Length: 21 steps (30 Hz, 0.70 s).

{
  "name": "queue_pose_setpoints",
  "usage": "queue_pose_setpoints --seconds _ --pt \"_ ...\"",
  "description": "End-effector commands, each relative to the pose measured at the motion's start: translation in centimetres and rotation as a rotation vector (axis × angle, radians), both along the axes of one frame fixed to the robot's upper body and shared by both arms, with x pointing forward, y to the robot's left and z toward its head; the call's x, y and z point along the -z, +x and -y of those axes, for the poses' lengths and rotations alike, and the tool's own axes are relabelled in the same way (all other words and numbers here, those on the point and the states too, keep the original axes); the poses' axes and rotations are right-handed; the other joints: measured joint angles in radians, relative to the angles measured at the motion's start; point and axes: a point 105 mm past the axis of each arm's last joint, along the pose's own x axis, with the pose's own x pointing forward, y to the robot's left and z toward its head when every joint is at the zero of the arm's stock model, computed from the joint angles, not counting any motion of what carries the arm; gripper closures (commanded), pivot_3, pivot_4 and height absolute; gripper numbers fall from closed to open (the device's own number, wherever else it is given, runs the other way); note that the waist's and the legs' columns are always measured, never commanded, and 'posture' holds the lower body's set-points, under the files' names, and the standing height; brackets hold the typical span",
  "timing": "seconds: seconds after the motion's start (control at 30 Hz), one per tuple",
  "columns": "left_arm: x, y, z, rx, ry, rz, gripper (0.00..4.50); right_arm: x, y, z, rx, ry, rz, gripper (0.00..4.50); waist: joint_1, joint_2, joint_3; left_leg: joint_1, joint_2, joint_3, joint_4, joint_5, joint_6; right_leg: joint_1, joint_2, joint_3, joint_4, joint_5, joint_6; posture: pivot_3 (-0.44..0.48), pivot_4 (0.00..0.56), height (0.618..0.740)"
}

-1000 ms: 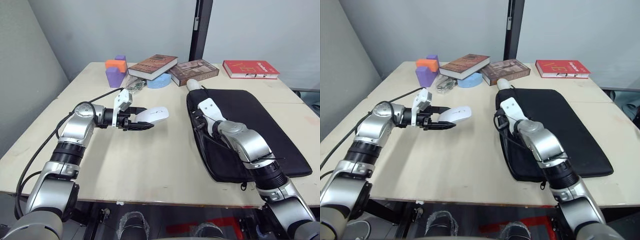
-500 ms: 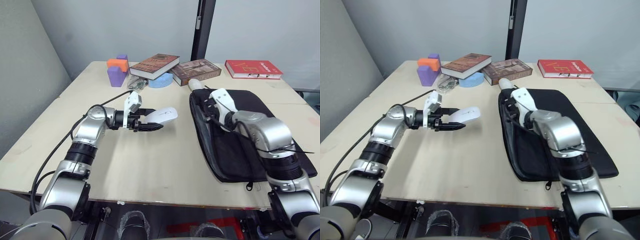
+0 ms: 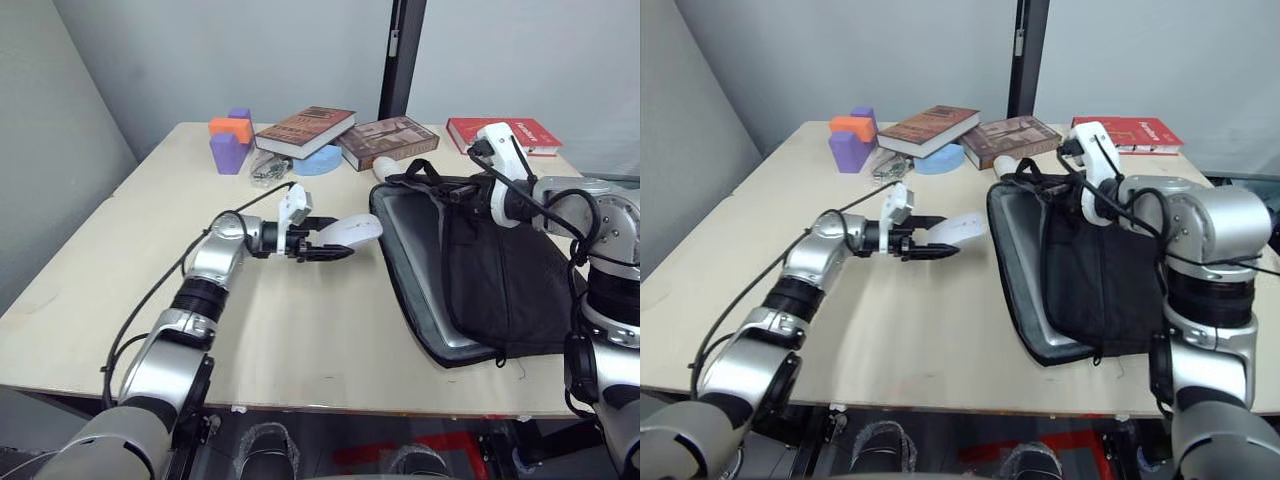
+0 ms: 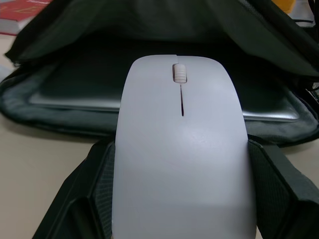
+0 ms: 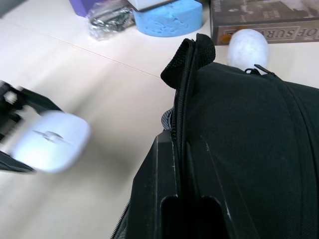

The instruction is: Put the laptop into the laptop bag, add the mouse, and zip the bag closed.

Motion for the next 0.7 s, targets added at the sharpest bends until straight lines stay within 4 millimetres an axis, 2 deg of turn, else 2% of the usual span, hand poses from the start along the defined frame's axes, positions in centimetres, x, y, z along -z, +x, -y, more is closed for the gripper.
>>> queue_pose_setpoints --seconds 0.03,0.2,0.33,0.7 --pt "-0.6 0.4 1.4 -0.002 0.016 0.072 1.65 -3.2 -0.6 0.3 -0.001 0.038 0.115 4.49 0.0 0.0 0.0 0.0 0.0 0.0 0.0 0.0 0.0 0.0 0.0 0.0 0.0 0.0 0.0 0.0 0.15 0.707" --pt "0.5 1.3 4.8 -0.046 0.049 0.107 1.65 -3.7 -0.7 0.0 -0.003 0.067 0.121 4.49 0.007 0.0 0.0 0.0 0.0 0.0 0.0 0.001 0.001 0.0 0.0 0.001 0.0 0.0 0.0 0.0 0.15 0.707" --pt "0.3 1.2 8.1 -0.057 0.003 0.081 1.65 -3.7 -0.9 -0.7 -0.027 0.071 0.12 4.49 0.006 0.0 0.0 0.0 0.0 0.0 0.0 0.001 0.001 0.0 0.0 0.0 -0.001 0.0 0.0 0.0 0.15 0.707" --pt "0.4 0.7 13.1 -0.04 -0.02 0.038 1.65 -3.2 -1.0 -1.0 -0.02 0.087 0.114 4.49 0.006 0.0 0.0 0.0 0.0 0.001 0.0 0.001 0.002 0.0 0.0 0.001 -0.001 0.0 0.0 0.0 0.15 0.707"
